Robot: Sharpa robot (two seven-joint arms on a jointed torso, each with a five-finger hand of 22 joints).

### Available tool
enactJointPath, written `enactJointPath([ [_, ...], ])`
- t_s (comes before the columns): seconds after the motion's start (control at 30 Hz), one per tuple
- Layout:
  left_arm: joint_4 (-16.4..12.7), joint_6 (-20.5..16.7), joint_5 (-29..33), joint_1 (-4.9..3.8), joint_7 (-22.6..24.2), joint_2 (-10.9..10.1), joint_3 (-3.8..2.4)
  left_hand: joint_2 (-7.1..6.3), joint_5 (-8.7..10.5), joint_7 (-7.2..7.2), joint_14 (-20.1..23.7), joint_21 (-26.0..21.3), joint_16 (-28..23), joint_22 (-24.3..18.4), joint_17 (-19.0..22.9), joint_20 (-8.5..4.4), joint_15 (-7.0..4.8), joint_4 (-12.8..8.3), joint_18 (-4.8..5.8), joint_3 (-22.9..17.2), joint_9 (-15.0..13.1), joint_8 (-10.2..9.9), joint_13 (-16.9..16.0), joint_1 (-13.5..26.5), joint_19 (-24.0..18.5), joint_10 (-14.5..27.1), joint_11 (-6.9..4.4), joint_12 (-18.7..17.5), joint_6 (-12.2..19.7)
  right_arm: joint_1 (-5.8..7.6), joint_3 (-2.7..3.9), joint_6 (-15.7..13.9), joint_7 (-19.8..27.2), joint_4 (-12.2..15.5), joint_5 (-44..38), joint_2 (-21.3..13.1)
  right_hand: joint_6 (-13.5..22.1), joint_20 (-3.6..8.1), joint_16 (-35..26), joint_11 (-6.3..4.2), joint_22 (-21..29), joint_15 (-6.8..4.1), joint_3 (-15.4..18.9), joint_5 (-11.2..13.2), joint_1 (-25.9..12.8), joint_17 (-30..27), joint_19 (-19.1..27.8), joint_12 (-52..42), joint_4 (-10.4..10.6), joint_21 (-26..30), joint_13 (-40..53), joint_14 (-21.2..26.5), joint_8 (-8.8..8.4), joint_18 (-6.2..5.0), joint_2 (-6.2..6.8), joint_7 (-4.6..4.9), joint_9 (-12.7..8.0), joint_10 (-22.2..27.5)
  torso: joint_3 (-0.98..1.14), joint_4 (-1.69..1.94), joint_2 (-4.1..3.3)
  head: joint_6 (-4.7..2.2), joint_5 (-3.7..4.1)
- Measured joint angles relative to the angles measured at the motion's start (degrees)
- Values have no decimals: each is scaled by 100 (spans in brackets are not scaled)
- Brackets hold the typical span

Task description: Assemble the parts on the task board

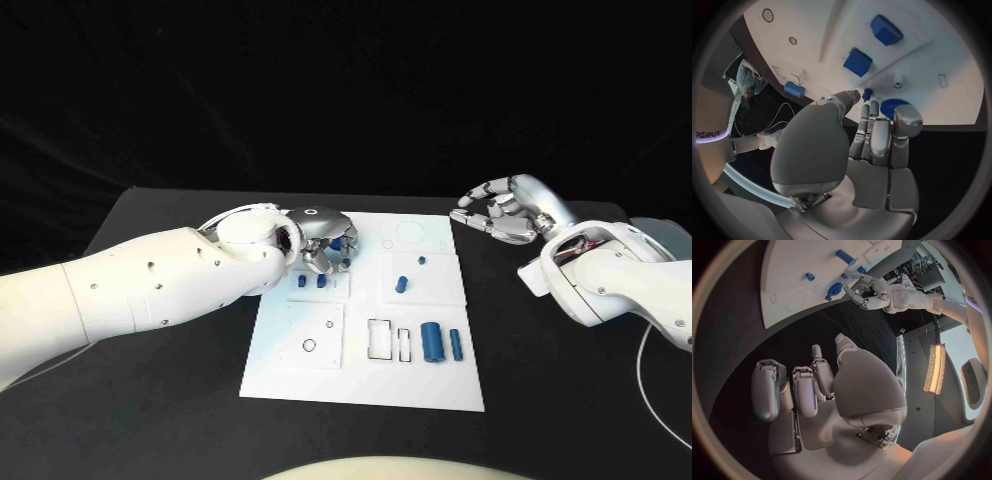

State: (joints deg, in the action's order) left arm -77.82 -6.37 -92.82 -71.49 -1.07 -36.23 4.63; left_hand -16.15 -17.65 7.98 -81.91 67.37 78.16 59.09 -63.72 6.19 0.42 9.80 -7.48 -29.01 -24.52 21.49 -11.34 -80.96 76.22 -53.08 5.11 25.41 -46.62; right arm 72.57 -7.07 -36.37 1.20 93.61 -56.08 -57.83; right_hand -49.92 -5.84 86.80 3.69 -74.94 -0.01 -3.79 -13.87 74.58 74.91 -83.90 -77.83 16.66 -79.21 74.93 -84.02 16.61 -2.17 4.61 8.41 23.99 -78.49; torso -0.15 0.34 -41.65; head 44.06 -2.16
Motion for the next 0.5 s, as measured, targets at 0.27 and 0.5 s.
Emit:
enactJointPath([
  [0.27,111,143,-70,2,-92,98,0,51,0,-2,-40,69,33,97,-7,-3,0,-31,0,-40,26,0,40,-51,37,-80,-20,-33,-81,0,0,0,2,11,2,8,0,0,0,0,0,0,0,0,0,0,0,23,0,23,-1,0,0,0,0,0,0,0,-1,0,0,3,1],
  [0.5,177,202,-91,2,-135,163,1,92,0,-2,-40,140,33,166,-17,-3,0,-55,88,-89,44,0,63,-92,78,-172,-29,-33,-122,0,0,1,4,15,2,13,0,0,0,0,0,0,0,0,0,-1,0,23,0,22,-1,0,0,0,0,0,-1,0,0,0,0,15,7],
])
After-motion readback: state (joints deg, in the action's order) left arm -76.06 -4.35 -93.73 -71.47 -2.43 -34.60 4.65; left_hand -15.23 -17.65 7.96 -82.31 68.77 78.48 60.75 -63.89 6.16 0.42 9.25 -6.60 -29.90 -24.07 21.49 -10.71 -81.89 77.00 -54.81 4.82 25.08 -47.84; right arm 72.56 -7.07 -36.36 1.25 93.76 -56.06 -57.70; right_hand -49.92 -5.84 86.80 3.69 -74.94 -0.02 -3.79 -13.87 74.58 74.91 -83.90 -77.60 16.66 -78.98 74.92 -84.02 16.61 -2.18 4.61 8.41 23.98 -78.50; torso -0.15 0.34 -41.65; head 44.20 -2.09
